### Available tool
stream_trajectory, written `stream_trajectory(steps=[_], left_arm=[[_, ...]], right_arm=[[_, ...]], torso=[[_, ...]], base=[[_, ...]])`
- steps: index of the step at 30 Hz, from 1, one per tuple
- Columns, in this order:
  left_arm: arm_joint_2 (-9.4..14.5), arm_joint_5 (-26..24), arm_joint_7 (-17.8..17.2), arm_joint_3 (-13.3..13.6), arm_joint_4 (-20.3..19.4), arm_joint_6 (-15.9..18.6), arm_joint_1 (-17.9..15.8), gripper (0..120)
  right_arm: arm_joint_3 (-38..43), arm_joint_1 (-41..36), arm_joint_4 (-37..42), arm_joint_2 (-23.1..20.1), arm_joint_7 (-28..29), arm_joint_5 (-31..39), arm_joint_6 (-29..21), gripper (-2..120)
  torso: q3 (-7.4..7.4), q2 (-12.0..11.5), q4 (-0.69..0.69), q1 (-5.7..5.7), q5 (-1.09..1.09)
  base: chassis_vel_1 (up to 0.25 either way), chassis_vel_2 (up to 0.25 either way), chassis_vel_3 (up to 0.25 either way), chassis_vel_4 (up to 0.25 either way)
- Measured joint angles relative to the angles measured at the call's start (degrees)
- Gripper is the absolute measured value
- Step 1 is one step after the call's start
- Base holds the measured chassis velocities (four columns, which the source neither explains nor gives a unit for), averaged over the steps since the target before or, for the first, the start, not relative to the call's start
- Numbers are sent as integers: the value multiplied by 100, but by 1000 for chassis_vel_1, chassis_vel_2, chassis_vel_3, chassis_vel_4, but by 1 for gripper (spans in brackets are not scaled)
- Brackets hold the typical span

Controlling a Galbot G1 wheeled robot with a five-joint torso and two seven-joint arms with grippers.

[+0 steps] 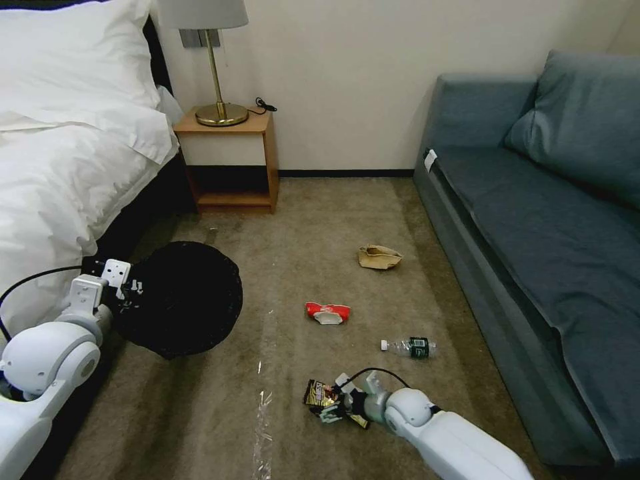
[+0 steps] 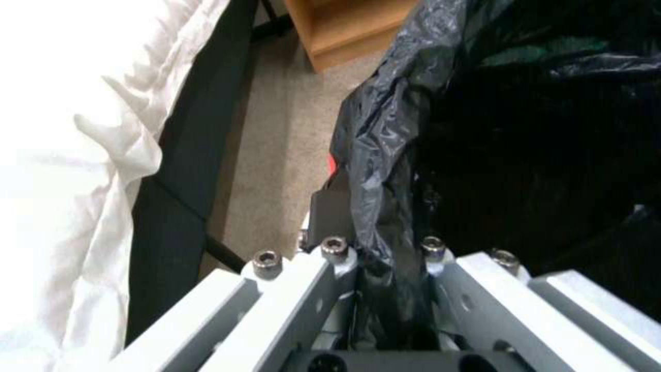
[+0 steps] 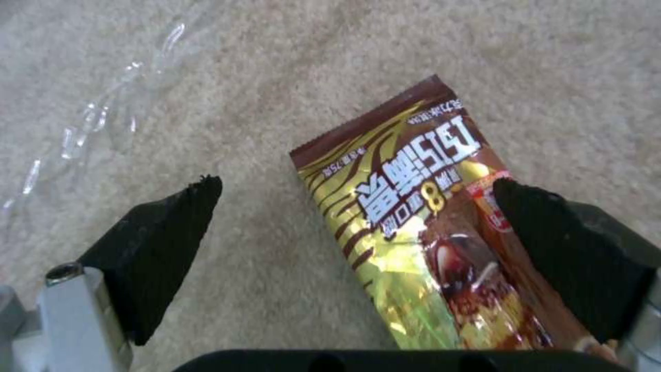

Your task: Pick up the trash bin, then pick up the garbage on the floor and place it into the trash bin.

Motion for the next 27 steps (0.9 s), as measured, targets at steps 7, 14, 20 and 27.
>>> stream_trajectory(steps=[7,14,20,27], left_arm=[[20,-5,43,-30,-34,-26,68,2],[42,-61,-23,81,-140,-28,15,2],[37,-72,-52,99,-181,-27,52,2],[21,-72,-70,90,-219,-27,91,2]], right_arm=[[104,-46,-104,-114,-7,-41,91,100],[301,-205,-139,-160,-81,-82,181,100],[471,-317,-253,-102,-193,-105,292,87],[620,-428,-279,-87,-213,-115,347,63]], torso=[[-1,0,-1,0,0],[-1,0,-1,0,1],[-3,1,-5,-1,-4],[-2,1,-4,-1,-5]], base=[[0,0,0,0],[0,0,0,0],[0,0,0,0],[0,0,0,0]])
